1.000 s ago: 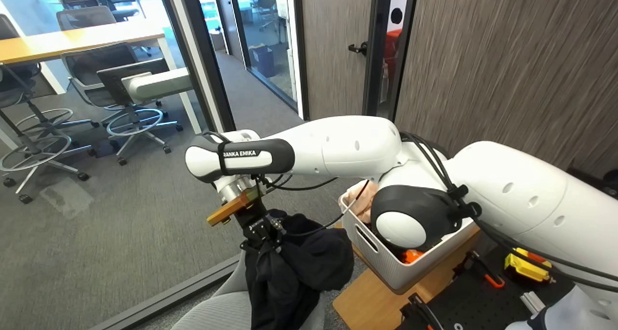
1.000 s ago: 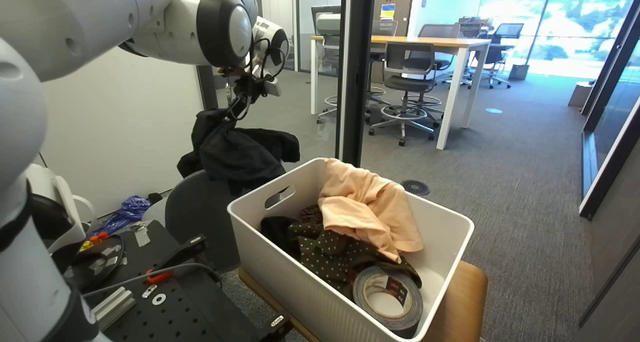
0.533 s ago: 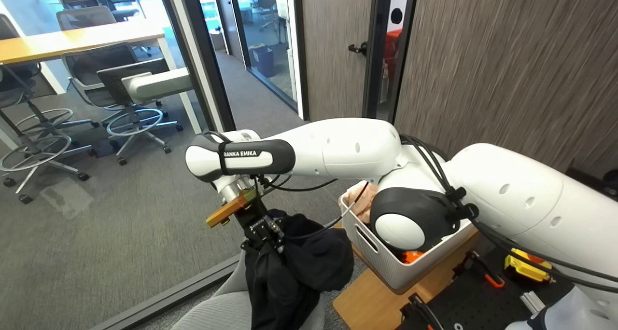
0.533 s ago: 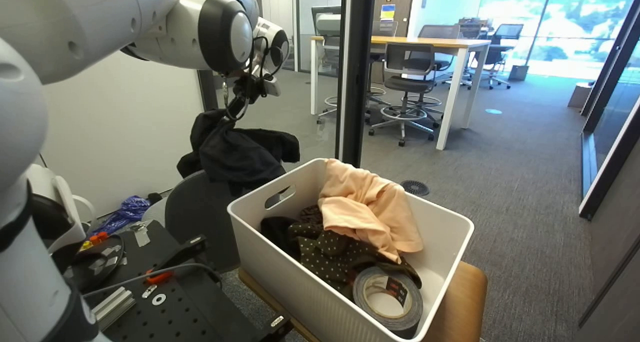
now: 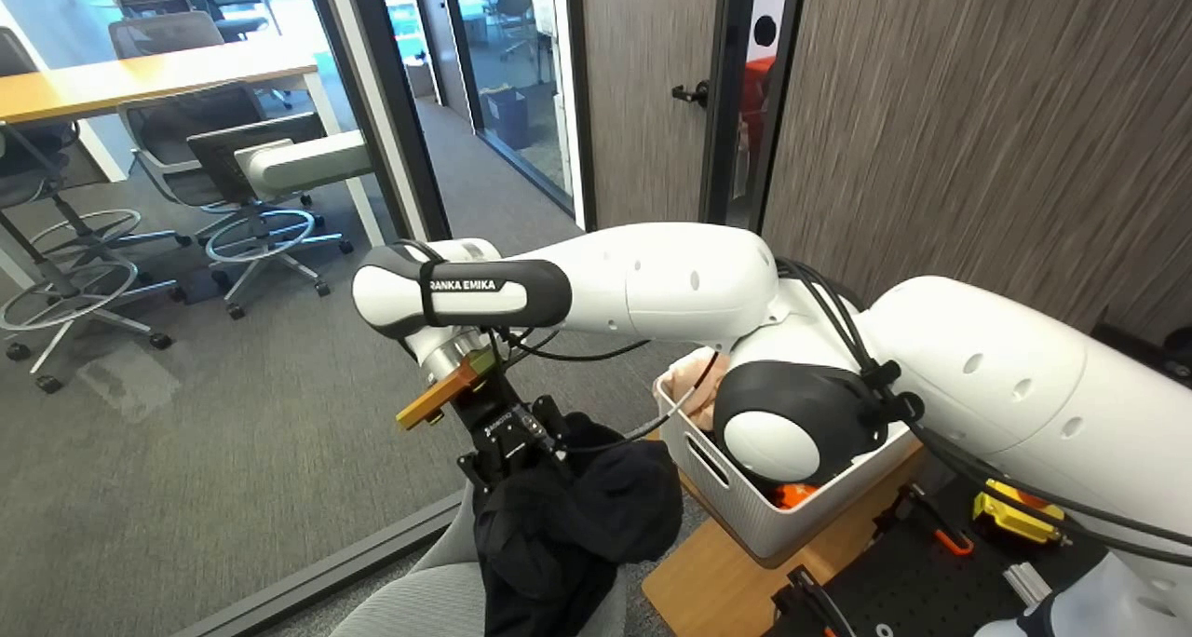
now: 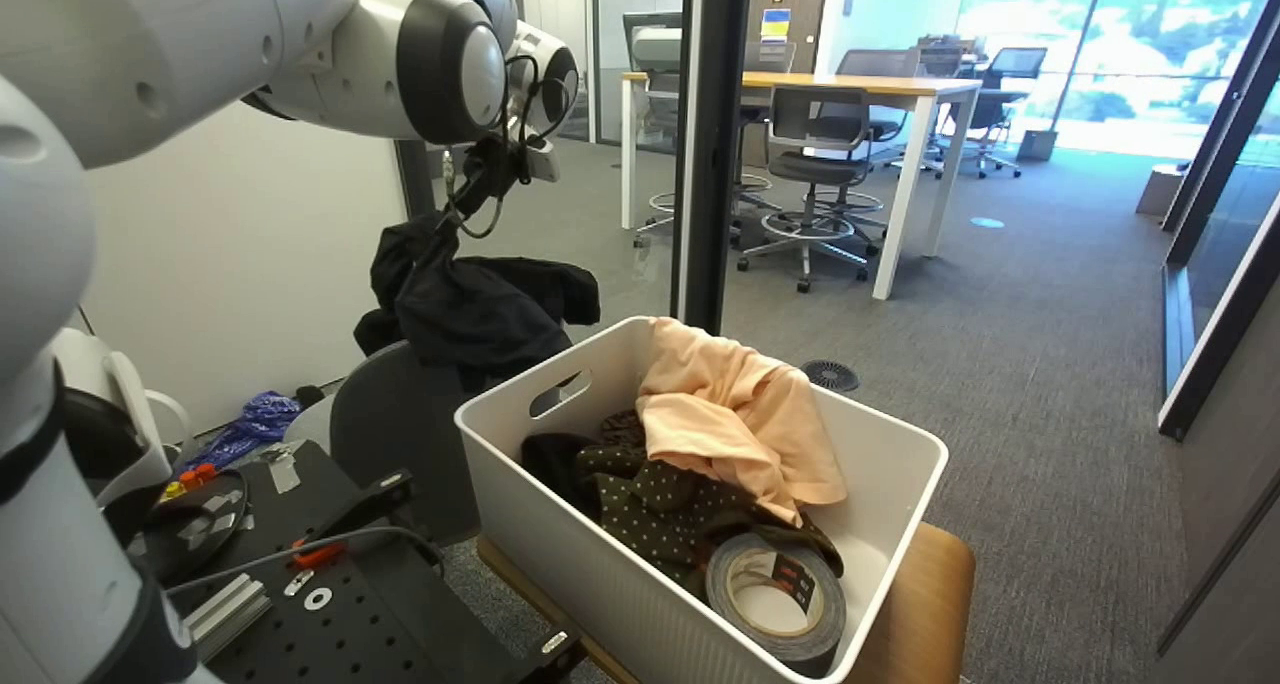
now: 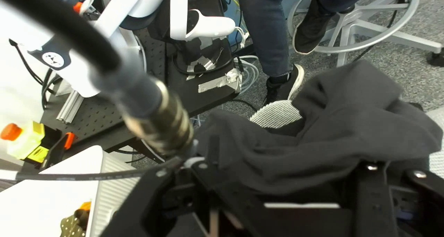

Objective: Pick up one cloth from the box and put it on the headrest of the chair

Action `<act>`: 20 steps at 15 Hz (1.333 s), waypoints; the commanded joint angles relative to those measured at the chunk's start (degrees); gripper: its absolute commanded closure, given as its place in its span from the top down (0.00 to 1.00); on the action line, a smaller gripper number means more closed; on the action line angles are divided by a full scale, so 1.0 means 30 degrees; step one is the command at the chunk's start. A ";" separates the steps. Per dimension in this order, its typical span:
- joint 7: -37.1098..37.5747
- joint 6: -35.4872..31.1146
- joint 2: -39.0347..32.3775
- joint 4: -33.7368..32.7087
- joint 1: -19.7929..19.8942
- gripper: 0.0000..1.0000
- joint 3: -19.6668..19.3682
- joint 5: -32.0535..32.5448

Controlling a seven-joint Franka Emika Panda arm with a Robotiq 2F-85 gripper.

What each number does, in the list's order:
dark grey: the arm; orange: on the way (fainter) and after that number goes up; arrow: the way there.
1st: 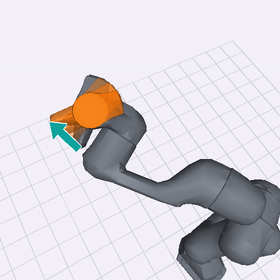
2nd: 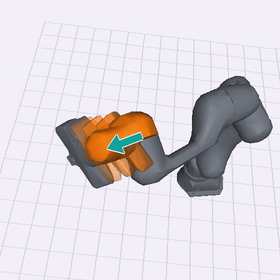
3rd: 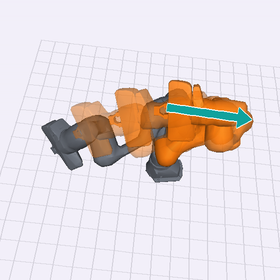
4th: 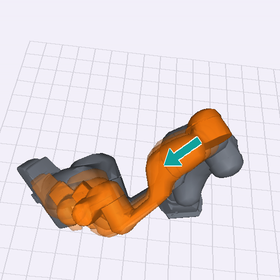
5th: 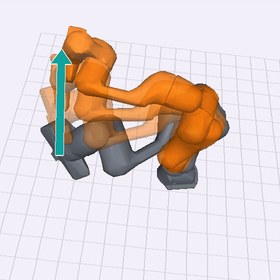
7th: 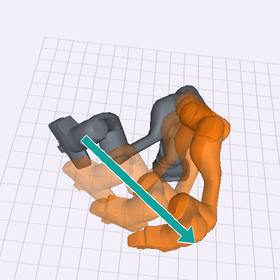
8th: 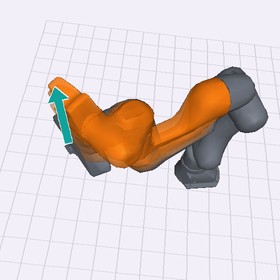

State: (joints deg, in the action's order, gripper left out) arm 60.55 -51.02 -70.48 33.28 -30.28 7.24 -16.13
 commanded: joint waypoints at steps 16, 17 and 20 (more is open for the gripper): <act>-0.9252 -0.0325 0.9625 0.4081 0.1604 1.00 -0.0371 0.6634; -0.9694 -0.0946 1.0437 0.4559 0.1715 1.00 -0.0311 0.6820; -1.0071 -0.2824 1.2941 0.6882 0.1859 1.00 -0.0209 0.6755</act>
State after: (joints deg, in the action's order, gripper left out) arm 32.51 -53.55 -40.76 43.32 -25.33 6.19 3.41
